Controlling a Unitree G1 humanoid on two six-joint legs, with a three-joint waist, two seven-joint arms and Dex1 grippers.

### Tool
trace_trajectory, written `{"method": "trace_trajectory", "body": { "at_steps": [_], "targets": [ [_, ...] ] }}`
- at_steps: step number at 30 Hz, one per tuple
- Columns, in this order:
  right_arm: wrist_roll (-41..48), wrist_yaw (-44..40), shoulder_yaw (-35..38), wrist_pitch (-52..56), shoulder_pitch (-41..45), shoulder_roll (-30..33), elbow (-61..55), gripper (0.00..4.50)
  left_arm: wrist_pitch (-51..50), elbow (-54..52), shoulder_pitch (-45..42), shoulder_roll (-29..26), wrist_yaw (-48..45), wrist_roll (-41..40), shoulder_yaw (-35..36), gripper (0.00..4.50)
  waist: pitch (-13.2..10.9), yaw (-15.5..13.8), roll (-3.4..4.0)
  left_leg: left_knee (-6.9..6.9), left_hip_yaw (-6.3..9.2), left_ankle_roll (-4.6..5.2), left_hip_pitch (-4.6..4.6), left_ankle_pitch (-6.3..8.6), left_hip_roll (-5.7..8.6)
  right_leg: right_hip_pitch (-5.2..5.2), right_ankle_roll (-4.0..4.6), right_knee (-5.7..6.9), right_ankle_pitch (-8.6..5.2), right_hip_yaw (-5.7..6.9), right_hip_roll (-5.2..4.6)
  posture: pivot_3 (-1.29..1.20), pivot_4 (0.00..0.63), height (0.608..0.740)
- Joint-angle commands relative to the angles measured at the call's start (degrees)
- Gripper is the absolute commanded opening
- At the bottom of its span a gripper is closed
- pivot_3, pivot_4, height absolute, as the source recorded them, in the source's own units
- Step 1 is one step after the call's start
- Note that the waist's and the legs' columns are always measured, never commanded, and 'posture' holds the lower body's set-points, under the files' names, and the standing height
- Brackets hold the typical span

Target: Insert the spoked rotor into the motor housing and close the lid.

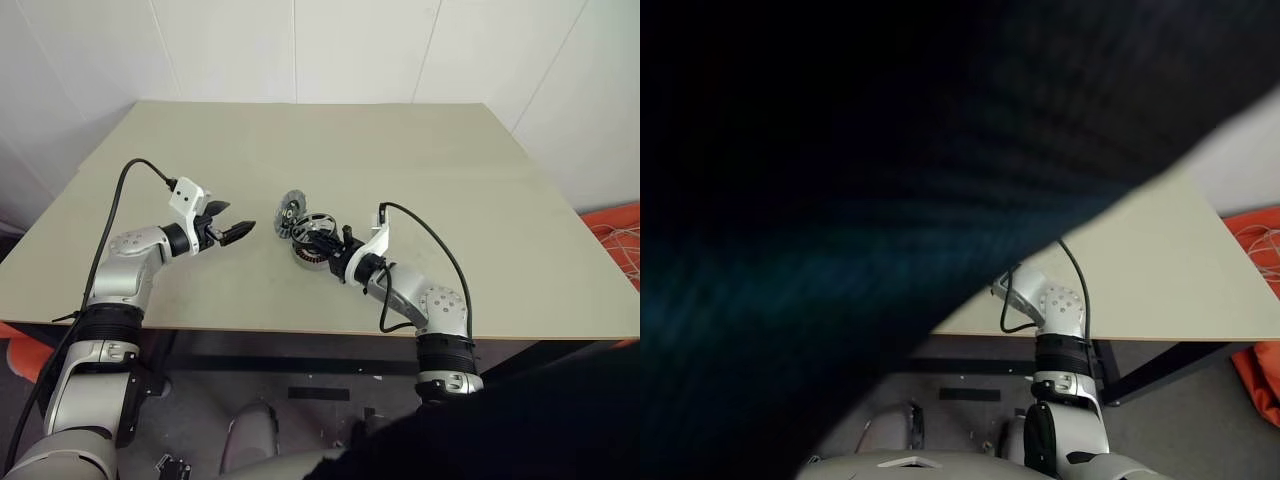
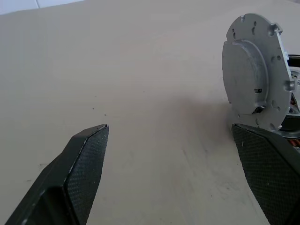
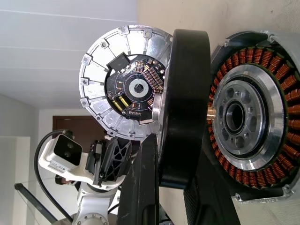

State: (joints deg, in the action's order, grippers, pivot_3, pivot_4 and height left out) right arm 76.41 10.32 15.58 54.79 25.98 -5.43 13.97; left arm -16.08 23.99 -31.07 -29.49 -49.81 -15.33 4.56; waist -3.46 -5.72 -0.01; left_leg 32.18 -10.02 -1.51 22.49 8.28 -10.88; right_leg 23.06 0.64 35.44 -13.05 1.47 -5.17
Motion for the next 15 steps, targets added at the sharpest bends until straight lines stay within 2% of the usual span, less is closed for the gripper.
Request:
{"method": "trace_trajectory", "body": {
  "at_steps": [1, 8, 15],
  "targets": [
    [0.09, -0.69, 0.53, 0.47, 0.93, -0.56, -1.16, 1.35, 0.35, -1.98, -0.67, -0.95, 0.07, -0.61, 1.16, 4.45, 0.00, 0.00, 0.00, 0.00, 0.00, 0.00, 0.00, 0.00, 0.00, 0.00, 0.00, 0.00, 0.00, 0.00, 0.00, 0.00, 0.000, 0.740],
    [-0.89, -0.80, 0.45, 0.68, 0.95, -0.54, -1.23, 3.50, 0.34, -1.91, -0.81, -0.99, 0.08, -0.63, 1.17, 4.45, 0.02, 0.01, -0.02, 0.00, 0.00, 0.00, -0.02, 0.00, 0.00, -0.01, 0.00, 0.01, 0.00, 0.00, 0.00, 0.00, 0.000, 0.740],
    [-3.91, -1.04, -0.99, 1.15, 1.15, 0.53, -3.03, 3.50, 0.36, -1.93, -0.85, -1.00, 0.15, -0.66, 1.20, 4.45, 0.02, 0.00, -0.03, 0.00, 0.00, -0.05, -0.07, -0.03, -0.01, -0.06, -0.02, 0.02, -0.01, 0.00, 0.00, 0.00, 0.000, 0.740]
  ]
}}
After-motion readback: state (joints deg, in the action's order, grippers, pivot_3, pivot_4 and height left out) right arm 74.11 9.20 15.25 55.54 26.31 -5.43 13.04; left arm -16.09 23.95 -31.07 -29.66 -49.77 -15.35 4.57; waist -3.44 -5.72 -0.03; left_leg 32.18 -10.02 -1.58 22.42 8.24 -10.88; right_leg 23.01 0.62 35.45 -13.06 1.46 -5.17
